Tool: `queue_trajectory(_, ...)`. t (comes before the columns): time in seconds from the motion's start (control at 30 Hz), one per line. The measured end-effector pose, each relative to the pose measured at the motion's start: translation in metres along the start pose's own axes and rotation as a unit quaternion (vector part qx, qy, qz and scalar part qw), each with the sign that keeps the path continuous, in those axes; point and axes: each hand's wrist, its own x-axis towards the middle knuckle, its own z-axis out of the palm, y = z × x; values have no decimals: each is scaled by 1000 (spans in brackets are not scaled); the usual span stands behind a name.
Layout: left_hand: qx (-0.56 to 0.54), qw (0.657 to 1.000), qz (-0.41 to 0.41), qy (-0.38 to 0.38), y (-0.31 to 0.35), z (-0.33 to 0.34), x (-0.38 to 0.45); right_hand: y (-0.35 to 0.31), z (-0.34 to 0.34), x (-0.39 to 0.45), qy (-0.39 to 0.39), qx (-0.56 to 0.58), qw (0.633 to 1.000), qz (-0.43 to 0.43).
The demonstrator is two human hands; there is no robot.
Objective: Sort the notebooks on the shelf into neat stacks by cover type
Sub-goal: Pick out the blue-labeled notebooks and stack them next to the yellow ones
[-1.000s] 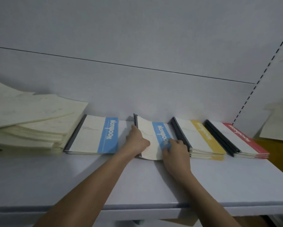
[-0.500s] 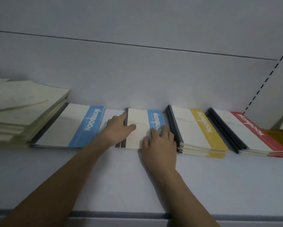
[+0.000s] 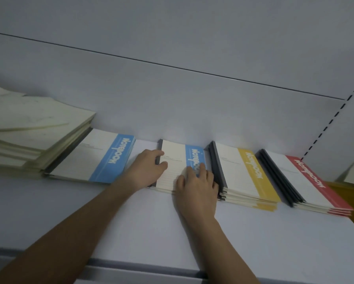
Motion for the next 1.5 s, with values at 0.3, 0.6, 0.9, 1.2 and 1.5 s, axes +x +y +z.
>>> queue_trajectory(0.3, -33, 987, 136, 82, 6, -14, -37, -11, -23, -10, 104, 50, 988, -100)
queue_trajectory(0.6, -59, 989, 81, 110, -104, -118, -121, -99, -15, -51, 21, 92, 964, -247)
queue_trajectory(0.9, -148, 980, 30, 129, -149, -146, -126, -177, 21, -35, -89, 3, 956, -280)
queue_trajectory(1.2, -299, 942, -27, 150, -138, -153, -131, -158, -6, -66, -35, 217, 962, -163)
queue_trajectory(1.5, -601, 765, -169, -156, -61, -165, -102, -135, -33, -73, 24, 168, 923, -346)
